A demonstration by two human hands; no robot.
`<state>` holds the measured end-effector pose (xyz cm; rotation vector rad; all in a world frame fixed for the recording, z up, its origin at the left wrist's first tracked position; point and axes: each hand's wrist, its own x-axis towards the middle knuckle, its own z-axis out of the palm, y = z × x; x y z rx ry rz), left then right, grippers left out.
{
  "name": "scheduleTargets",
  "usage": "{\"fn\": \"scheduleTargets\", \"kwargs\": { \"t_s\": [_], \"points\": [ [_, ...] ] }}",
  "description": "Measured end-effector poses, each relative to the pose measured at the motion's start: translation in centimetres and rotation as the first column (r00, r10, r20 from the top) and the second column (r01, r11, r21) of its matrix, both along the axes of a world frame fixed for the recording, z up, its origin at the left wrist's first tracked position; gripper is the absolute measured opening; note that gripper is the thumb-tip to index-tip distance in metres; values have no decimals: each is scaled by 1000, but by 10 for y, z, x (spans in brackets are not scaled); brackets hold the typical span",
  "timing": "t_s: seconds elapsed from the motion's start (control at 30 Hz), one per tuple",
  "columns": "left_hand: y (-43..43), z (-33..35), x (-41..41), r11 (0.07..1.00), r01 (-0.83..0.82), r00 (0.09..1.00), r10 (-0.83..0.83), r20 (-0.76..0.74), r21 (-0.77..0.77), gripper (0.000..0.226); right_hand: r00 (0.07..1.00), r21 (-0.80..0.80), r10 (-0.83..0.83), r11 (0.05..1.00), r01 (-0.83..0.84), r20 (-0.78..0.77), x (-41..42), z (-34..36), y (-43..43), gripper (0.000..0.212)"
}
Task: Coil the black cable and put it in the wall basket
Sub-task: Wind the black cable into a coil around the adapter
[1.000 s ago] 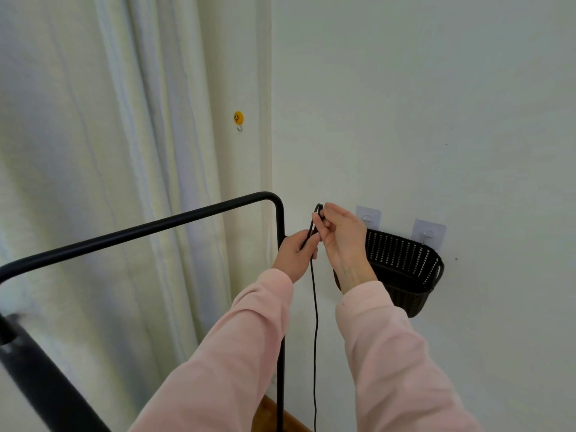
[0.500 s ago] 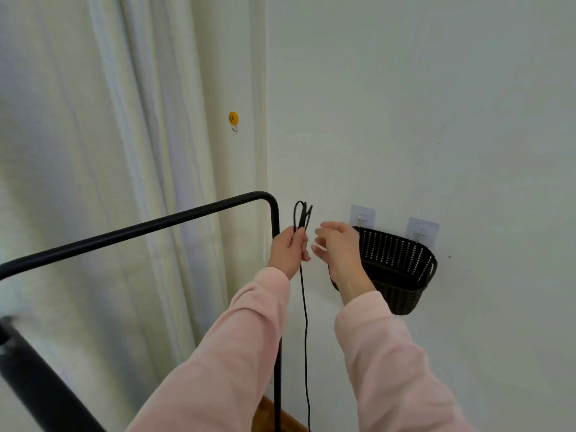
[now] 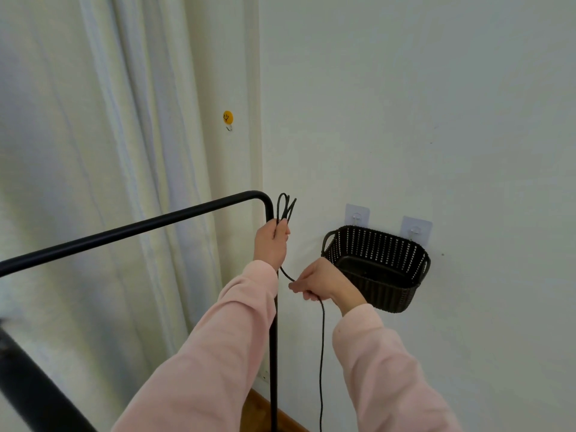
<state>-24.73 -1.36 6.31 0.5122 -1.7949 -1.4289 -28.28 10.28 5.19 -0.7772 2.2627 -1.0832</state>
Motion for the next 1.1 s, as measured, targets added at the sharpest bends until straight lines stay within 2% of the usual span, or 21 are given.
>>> {"fn": "scheduleTargets", "kwargs": {
  "t_s": [0.2, 0.27, 0.37, 0.47, 0.53, 0.63, 0.73, 0.9, 1.1],
  "points": [
    [4, 6, 3, 977, 59, 994, -39, 101, -205, 37, 990, -83, -113, 991, 105, -89, 1, 17, -4, 12],
    [4, 4, 2, 973, 96, 988, -68, 136, -208, 37, 984, -103, -136, 987, 124, -111, 1, 20, -5, 9],
    [7, 0, 2, 972, 152, 978, -122, 169, -179, 35, 978, -126, -159, 982, 142, -133, -2, 24, -7, 26],
    [10, -1, 3, 967, 164, 976, -129, 178, -196, 34, 976, -151, -155, 980, 132, -153, 0, 27, -8, 33],
    [12, -1, 3, 960, 148, 979, -108, 174, -236, 37, 976, -183, -164, 973, 138, -140, 0, 29, -8, 32],
    [16, -2, 3, 955, 164, 978, -125, 166, -245, 40, 975, -205, -182, 967, 154, -125, 1, 35, -6, 17],
    [17, -1, 1, 956, 194, 972, -158, 173, -218, 40, 978, -229, -180, 962, 152, -109, 1, 39, -5, 17],
    [14, 3, -3, 942, 134, 979, -78, 188, -306, 41, 990, -326, -138, 935, 139, 27, 1, 37, -4, 15],
    [9, 7, -6, 977, 113, 986, -87, 145, -181, 36, 993, -392, -71, 914, 103, 94, -1, 27, 4, 17]
  ]
}}
